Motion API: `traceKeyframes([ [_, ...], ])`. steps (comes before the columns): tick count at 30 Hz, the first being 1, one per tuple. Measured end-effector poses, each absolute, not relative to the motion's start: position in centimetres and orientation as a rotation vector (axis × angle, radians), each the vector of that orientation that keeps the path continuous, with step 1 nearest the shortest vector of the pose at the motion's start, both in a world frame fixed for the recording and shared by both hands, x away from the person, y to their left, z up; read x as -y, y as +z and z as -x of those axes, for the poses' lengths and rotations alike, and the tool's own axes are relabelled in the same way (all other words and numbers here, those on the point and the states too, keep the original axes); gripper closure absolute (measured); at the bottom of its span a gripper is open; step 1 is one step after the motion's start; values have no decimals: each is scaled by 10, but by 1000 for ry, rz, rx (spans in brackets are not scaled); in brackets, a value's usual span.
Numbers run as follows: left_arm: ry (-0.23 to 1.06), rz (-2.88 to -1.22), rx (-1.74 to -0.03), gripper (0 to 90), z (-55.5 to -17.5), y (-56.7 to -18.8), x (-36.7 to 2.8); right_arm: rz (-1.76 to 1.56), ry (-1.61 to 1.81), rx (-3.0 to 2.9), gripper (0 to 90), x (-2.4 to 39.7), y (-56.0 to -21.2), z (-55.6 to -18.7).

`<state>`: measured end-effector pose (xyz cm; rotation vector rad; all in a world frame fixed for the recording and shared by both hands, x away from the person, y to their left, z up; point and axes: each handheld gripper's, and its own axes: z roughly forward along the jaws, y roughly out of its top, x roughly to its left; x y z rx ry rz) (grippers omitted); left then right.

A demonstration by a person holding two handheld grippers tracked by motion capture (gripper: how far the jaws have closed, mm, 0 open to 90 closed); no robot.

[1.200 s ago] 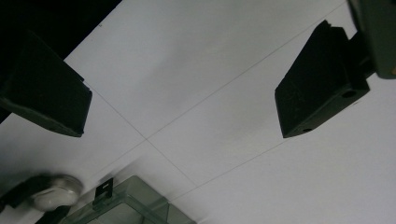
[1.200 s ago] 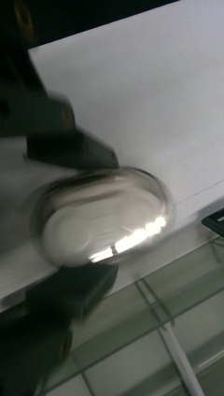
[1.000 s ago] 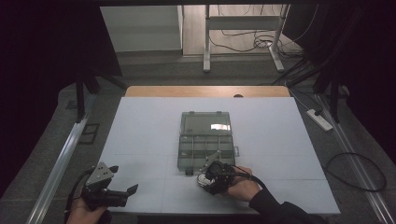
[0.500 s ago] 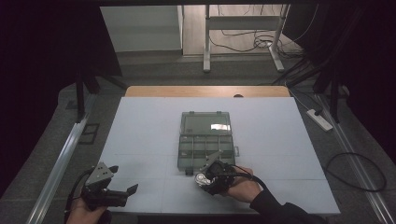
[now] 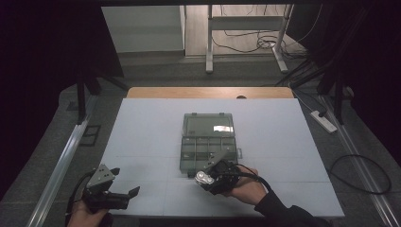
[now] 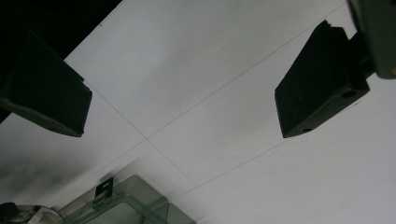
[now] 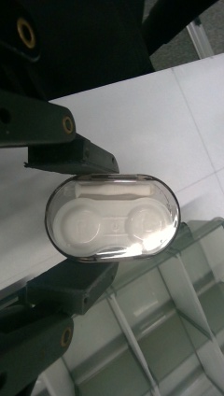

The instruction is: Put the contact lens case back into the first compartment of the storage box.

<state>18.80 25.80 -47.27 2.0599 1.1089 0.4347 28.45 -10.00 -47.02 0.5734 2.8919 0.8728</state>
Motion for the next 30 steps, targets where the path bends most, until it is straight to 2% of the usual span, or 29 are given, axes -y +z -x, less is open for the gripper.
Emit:
traceKeyframes([
  [30, 437, -2063, -1111, 38, -188, -473, -258, -730, 947, -2787, 490, 90, -455, -319],
])
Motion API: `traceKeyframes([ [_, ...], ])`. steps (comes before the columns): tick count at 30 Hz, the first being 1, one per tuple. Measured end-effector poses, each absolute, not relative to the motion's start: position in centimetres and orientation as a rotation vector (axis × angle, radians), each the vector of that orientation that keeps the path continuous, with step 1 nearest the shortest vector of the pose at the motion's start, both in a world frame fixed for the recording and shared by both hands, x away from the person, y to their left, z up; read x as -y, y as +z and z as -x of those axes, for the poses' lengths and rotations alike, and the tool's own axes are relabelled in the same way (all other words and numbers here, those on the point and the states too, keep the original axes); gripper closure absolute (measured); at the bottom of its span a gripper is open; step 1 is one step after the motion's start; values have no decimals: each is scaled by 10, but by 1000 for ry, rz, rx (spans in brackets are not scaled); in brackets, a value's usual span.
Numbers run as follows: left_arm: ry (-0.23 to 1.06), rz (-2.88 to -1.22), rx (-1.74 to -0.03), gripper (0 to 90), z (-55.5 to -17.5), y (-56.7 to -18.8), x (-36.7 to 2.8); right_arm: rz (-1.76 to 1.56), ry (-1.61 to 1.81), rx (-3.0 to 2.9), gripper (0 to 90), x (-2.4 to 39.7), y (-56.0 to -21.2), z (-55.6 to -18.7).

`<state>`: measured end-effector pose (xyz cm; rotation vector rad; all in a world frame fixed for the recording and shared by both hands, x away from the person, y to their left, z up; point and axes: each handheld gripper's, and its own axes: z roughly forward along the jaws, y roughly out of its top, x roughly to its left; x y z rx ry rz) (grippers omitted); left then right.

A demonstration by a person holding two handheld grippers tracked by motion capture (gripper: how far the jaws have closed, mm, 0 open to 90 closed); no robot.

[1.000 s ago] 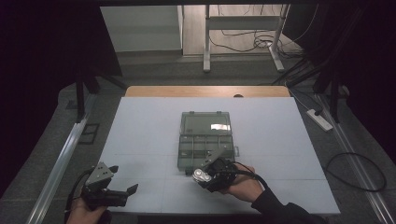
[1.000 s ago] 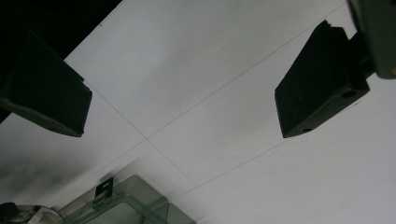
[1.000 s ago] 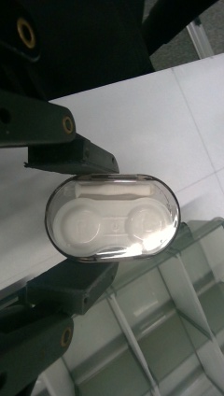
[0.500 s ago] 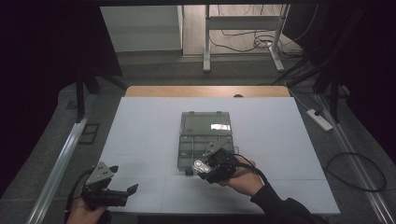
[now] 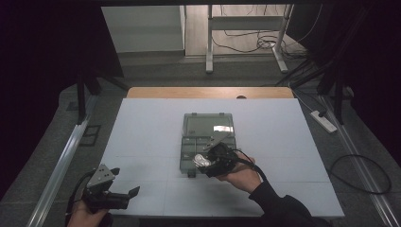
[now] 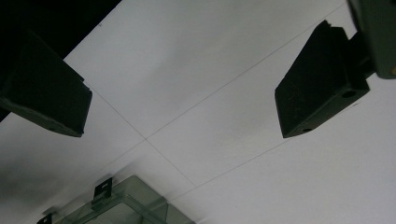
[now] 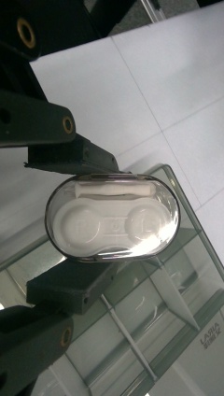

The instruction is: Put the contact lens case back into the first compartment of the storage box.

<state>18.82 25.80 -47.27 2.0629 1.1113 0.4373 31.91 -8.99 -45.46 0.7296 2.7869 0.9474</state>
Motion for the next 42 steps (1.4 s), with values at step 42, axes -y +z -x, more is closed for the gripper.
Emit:
traceKeyframes([
  [42, 437, -2059, -1109, 39, -188, -473, -258, -1001, 957, -2643, 489, 33, -470, -372],
])
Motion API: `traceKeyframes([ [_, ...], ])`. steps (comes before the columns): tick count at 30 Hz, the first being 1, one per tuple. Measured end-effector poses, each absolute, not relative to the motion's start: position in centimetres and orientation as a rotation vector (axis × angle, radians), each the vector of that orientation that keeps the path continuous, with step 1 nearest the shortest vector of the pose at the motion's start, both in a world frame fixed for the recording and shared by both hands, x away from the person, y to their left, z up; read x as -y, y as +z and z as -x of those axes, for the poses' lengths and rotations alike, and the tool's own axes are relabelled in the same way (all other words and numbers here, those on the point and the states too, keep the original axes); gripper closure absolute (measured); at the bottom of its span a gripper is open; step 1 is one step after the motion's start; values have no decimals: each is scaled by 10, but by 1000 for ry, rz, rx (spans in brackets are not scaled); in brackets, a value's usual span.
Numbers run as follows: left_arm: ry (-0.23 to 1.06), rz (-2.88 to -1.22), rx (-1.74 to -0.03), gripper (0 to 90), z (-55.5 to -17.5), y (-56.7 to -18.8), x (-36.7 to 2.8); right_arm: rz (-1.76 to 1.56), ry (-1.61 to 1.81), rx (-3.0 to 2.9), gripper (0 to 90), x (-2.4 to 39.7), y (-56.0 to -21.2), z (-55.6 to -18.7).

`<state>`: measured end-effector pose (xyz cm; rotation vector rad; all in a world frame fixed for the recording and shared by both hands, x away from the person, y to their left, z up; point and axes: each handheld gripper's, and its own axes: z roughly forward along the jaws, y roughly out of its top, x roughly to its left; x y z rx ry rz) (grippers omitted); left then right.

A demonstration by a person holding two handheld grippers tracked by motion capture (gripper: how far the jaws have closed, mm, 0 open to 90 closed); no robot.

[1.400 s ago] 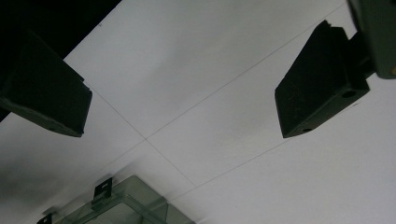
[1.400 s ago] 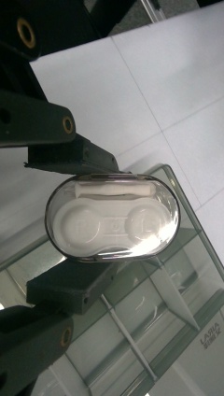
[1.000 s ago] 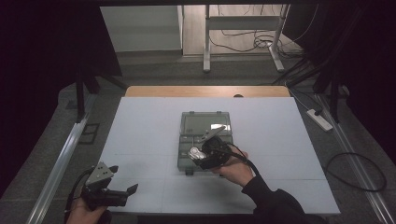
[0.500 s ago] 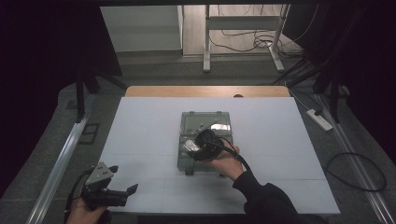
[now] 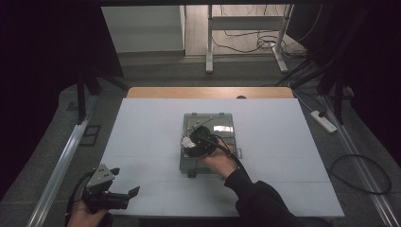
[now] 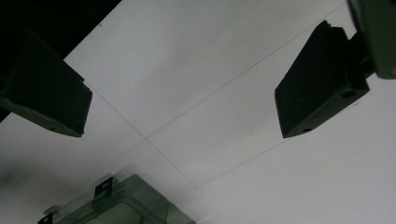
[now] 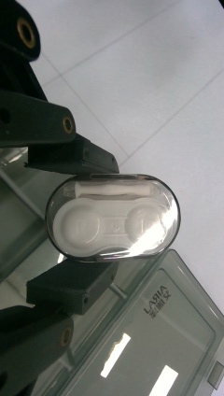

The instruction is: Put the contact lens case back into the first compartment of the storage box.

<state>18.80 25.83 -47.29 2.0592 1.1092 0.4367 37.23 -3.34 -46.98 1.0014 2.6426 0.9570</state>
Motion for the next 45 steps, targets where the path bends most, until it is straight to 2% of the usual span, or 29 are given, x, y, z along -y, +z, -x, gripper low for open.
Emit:
traceKeyframes([
  [19, 440, -2061, -1107, 41, -188, -473, -258, -1034, 888, -2571, 478, 14, -487, -379],
  [23, 439, -2061, -1107, 41, -188, -473, -258, -1003, 885, -2572, 406, 13, -486, -378],
  [29, 440, -2061, -1107, 41, -188, -473, -258, -989, 885, -2574, 353, 14, -484, -379],
  [36, 440, -2062, -1107, 41, -188, -473, -258, -939, 853, -2620, 220, 15, -483, -380],
  [42, 439, -2062, -1107, 42, -188, -473, -258, -918, 852, -2649, 148, 19, -481, -380],
  [45, 439, -2062, -1107, 42, -188, -473, -258, -892, 839, -2676, 73, 22, -480, -380],
])
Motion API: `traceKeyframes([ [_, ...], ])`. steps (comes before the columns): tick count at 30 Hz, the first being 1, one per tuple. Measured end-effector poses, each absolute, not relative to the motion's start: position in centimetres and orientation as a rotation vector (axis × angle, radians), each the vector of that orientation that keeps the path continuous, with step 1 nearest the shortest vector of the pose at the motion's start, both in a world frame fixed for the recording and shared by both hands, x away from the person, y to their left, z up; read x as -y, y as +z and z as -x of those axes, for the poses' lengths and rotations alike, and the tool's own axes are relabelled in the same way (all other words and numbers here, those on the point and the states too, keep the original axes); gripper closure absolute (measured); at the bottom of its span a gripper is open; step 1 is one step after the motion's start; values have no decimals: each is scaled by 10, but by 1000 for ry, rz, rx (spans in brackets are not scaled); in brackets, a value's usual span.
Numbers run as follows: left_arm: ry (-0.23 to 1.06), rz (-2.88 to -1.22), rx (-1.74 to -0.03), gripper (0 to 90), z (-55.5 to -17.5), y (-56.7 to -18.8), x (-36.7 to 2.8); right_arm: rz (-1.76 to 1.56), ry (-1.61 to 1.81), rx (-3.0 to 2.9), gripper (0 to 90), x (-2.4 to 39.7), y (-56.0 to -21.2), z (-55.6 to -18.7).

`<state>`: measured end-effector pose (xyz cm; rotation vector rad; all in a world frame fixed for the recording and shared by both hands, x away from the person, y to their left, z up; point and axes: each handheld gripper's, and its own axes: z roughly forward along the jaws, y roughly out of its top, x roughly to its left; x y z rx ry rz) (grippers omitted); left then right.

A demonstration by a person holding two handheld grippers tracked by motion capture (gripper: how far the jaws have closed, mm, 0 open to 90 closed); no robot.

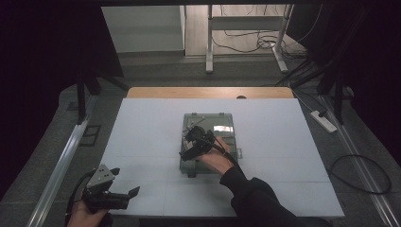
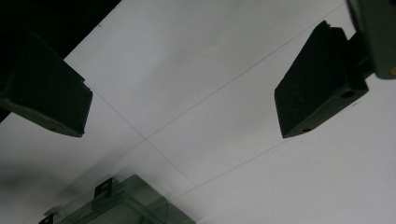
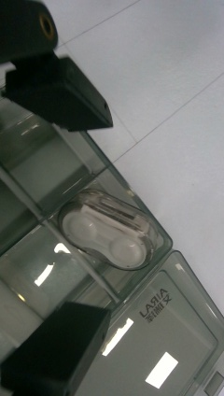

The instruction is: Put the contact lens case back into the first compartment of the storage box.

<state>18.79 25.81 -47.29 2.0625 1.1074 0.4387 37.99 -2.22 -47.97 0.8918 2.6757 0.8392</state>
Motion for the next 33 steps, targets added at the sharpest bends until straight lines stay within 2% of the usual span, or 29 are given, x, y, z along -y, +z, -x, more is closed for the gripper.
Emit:
traceKeyframes([
  [6, 439, -2063, -1108, 42, -188, -473, -258, -870, 870, -2701, 29, 29, -478, -376],
  [33, 434, -2058, -1104, 42, -188, -473, -258, -811, 962, -2716, 1, 60, -471, -355],
])
